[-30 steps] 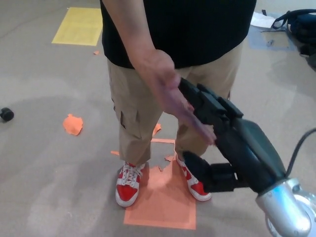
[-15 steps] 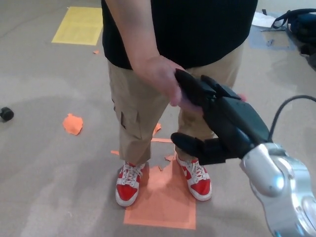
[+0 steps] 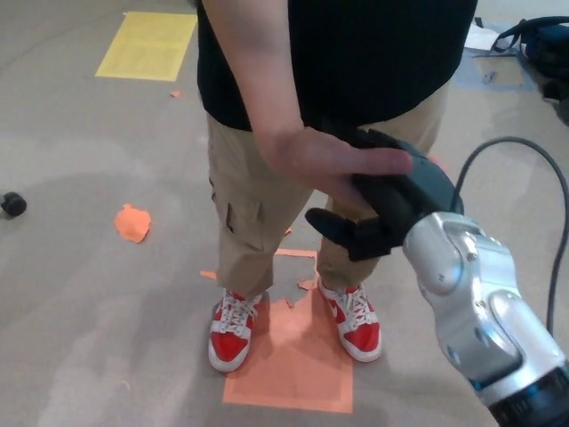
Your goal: The robot extends its right arm to grab a person's hand and shakes it
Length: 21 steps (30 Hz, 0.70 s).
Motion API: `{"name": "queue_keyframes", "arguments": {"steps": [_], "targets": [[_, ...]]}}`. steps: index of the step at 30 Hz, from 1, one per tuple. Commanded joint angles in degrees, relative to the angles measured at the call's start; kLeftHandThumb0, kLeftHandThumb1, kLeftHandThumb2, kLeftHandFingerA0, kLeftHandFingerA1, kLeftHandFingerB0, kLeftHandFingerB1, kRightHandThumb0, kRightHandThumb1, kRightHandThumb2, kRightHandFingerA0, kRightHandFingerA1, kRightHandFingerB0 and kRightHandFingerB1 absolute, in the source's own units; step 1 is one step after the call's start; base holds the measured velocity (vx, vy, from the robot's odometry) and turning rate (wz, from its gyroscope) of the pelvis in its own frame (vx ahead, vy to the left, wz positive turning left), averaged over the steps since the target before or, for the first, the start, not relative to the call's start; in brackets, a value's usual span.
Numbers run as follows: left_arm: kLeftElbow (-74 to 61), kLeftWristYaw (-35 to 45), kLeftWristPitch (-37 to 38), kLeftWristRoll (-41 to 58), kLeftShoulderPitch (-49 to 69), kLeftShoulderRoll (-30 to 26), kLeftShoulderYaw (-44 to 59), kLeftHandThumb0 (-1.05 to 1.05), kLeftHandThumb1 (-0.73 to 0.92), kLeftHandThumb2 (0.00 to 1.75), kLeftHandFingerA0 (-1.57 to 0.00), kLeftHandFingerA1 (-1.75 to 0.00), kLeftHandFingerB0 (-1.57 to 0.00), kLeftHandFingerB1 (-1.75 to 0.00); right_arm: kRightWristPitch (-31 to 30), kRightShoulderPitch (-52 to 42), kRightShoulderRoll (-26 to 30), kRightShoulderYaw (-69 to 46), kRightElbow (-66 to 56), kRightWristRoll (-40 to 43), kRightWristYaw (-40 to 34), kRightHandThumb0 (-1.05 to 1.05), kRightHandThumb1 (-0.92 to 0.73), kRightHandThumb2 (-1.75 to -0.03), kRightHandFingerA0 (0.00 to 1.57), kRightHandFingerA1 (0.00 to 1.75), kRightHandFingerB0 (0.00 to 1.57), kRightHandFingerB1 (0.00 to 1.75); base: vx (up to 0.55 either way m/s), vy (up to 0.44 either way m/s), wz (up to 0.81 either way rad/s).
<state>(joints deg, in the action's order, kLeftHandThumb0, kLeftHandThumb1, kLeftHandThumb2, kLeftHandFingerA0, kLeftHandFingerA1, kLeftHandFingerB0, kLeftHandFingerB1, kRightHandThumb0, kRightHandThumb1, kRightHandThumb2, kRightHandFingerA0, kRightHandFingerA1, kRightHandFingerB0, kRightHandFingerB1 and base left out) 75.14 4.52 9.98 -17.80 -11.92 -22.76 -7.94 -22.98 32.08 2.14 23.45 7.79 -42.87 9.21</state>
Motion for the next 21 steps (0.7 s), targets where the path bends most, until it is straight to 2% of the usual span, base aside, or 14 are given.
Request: {"name": "queue_keyframes", "arguments": {"steps": [1,2,3,6,7,10,11,15,16,17,18,19,20,21], "targets": [[0.13,-0.52,0.59,-0.34,0.69,-1.01,-0.25,-0.85,0.92,0.71,-0.22,-0.33,-0.17,-0.29,-4.39,3.45,-2.20,0.79,3.79,-1.94,-2.88,-0.88,-0.66,-0.87,0.00,0.07,0.00,0.04,0.00,0.000,0.00],[0.12,-0.51,0.60,-0.36,0.68,-1.02,-0.28,-0.85,0.92,0.71,-0.22,-0.33,-0.17,-0.29,-4.46,3.63,-2.26,0.82,3.97,-1.92,-3.01,-0.88,-0.66,-0.87,0.00,0.07,0.00,0.04,0.00,0.000,0.00],[0.03,-0.38,0.58,-0.22,0.46,-0.96,-0.22,-0.83,0.92,0.72,-0.21,-0.33,-0.16,-0.29,-5.05,5.06,-2.89,0.65,4.90,-1.88,-3.35,-0.90,-0.70,-1.06,0.00,0.17,0.00,0.14,0.00,0.000,0.00],[-0.07,0.15,1.01,0.32,0.43,-0.94,0.20,-0.79,0.92,0.72,-0.24,-0.33,-0.19,-0.30,-5.40,7.03,-3.92,0.45,6.78,-1.74,-4.74,-0.91,-0.70,-1.05,0.00,0.18,0.00,0.14,0.00,0.000,0.00],[-0.02,0.18,1.03,0.27,0.37,-0.94,0.17,-0.35,0.52,1.11,-0.01,-0.47,-0.01,-0.47,-5.41,7.55,-4.16,0.41,7.43,-1.63,-5.11,-0.90,-0.69,-1.04,0.00,0.19,0.00,0.16,0.00,0.000,0.00],[0.17,0.93,0.61,-0.35,0.03,-1.15,-0.50,-0.35,0.53,1.12,0.00,-0.47,0.00,-0.47,-5.17,8.30,-4.75,0.36,8.75,-1.21,-5.99,-0.91,-0.70,-1.05,0.00,0.19,0.00,0.15,0.00,0.000,0.00],[0.13,0.91,1.11,0.06,0.16,-1.12,-0.15,-0.77,0.92,0.72,-0.24,-0.33,-0.19,-0.30,-5.05,8.33,-4.99,0.23,8.95,-0.98,-6.36,-0.89,-0.68,-1.03,0.00,0.20,0.00,0.16,0.00,0.000,0.00],[0.27,0.63,1.06,-1.05,0.15,-1.47,-1.26,-0.78,0.92,0.75,-0.23,-0.34,-0.16,-0.30,-4.39,8.47,-5.83,0.31,10.65,-0.46,-7.89,-0.86,-0.65,-0.98,0.04,0.32,0.04,0.24,0.00,0.000,0.00],[0.28,0.96,0.85,-0.97,0.08,-1.46,-1.34,-0.79,0.92,0.76,-0.22,-0.34,-0.15,-0.30,-4.08,8.40,-5.67,0.48,11.03,-0.40,-7.83,-0.80,-0.62,-0.96,0.08,0.40,0.00,0.33,0.00,0.000,0.00],[0.31,1.42,0.76,-0.81,0.25,-1.51,-1.37,-0.35,0.53,1.12,0.00,-0.47,0.00,-0.47,-3.46,7.66,-5.41,0.74,11.03,-0.33,-7.98,-0.37,-0.51,-1.05,0.00,0.48,0.01,0.48,0.00,0.000,0.00],[0.34,1.83,0.75,-0.65,0.49,-1.57,-1.38,-0.35,0.53,1.12,0.00,-0.47,0.00,-0.47,-2.84,6.79,-5.18,0.96,10.86,-0.26,-8.23,-0.37,-0.51,-1.05,0.00,0.48,0.01,0.48,0.00,0.000,0.00],[0.35,1.76,0.73,-0.62,0.64,-1.58,-1.44,-0.35,0.53,1.12,0.00,-0.47,0.00,-0.47,-2.71,5.92,-4.92,1.03,10.12,-0.19,-8.16,-0.63,-0.76,-0.62,0.22,0.36,0.20,0.34,0.00,0.000,0.00],[0.35,1.61,0.77,-1.11,0.73,-1.65,-2.01,-0.36,0.53,1.12,0.00,-0.47,0.00,-0.47,-2.08,4.39,-4.25,1.08,8.13,-0.24,-8.41,-0.60,-0.74,-0.62,0.29,0.38,0.25,0.36,0.00,0.000,0.00],[0.35,1.58,0.79,-1.24,0.74,-1.67,-2.18,-0.36,0.53,1.12,0.00,-0.47,0.00,-0.47,-1.89,4.02,-4.09,1.10,7.63,-0.26,-8.50,-0.60,-0.74,-0.62,0.29,0.38,0.25,0.36,0.00,0.000,0.00]]}}
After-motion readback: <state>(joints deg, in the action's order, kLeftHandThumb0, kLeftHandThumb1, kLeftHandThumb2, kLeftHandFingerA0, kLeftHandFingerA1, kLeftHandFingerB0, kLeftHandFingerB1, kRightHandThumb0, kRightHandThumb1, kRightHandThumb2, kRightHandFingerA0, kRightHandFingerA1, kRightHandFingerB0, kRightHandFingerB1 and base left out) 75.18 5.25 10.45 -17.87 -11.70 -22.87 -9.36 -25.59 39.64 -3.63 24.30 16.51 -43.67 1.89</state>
